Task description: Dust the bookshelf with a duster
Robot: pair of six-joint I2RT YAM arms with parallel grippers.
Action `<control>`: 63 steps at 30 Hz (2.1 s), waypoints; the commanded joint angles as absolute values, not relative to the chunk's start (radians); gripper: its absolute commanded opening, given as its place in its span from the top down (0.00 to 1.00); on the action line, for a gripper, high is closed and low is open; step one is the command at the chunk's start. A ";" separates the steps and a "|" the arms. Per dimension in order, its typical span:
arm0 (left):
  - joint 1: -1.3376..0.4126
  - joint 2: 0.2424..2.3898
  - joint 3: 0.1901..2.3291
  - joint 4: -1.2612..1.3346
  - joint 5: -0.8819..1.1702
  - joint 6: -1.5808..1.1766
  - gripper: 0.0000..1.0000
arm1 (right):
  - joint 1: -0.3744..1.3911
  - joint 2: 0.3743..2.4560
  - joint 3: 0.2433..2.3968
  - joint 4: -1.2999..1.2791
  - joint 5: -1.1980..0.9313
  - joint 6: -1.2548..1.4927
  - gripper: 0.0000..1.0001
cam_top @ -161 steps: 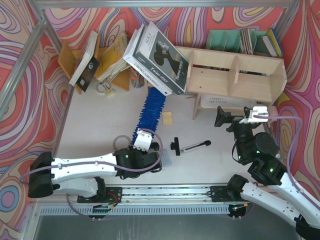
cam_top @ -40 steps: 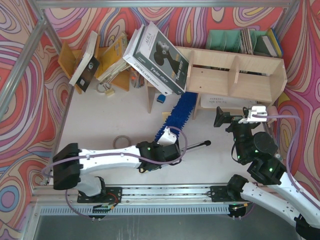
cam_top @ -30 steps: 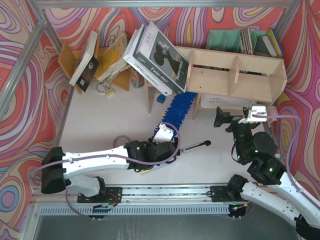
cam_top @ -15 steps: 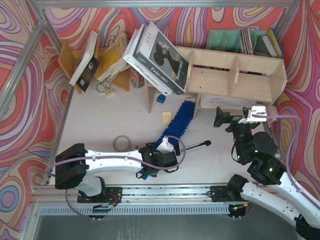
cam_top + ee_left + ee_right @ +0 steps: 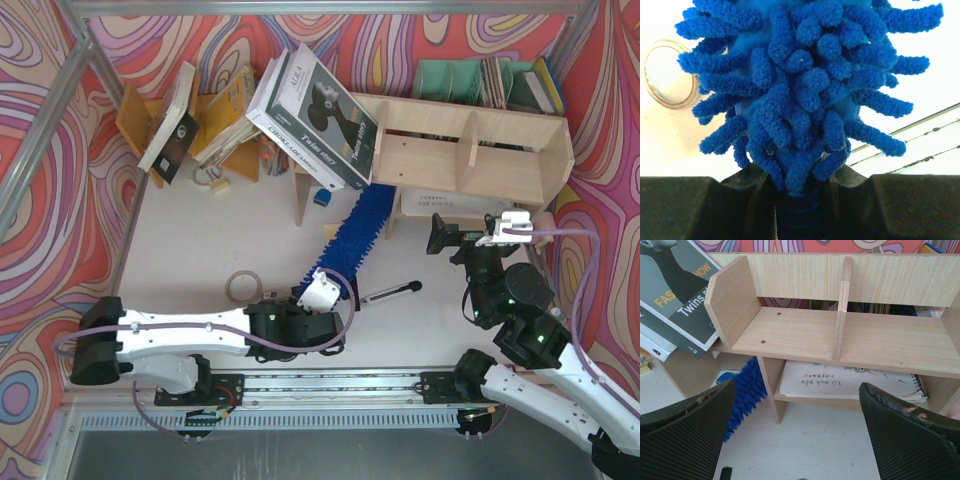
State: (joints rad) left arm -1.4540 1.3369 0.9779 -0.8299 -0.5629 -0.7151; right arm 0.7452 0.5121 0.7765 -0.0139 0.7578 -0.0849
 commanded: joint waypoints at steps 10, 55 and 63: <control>-1.476 1.384 0.888 -0.724 -0.536 -0.730 1.00 | 0.745 0.514 0.790 -0.017 0.762 -0.080 0.01; -1.471 1.428 0.992 -0.833 -0.651 -0.745 1.00 | 0.745 0.508 0.791 -0.022 0.765 -0.074 0.01; -1.452 1.335 0.980 -0.842 -0.718 -0.767 1.00 | 0.744 0.509 0.790 -0.021 0.764 -0.071 0.01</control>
State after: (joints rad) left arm -1.4586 1.3876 0.9661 -0.8303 -0.6197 -0.7452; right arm 0.7452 0.5125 0.7765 -0.0208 0.7578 -0.0811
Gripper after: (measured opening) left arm 0.343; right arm 0.987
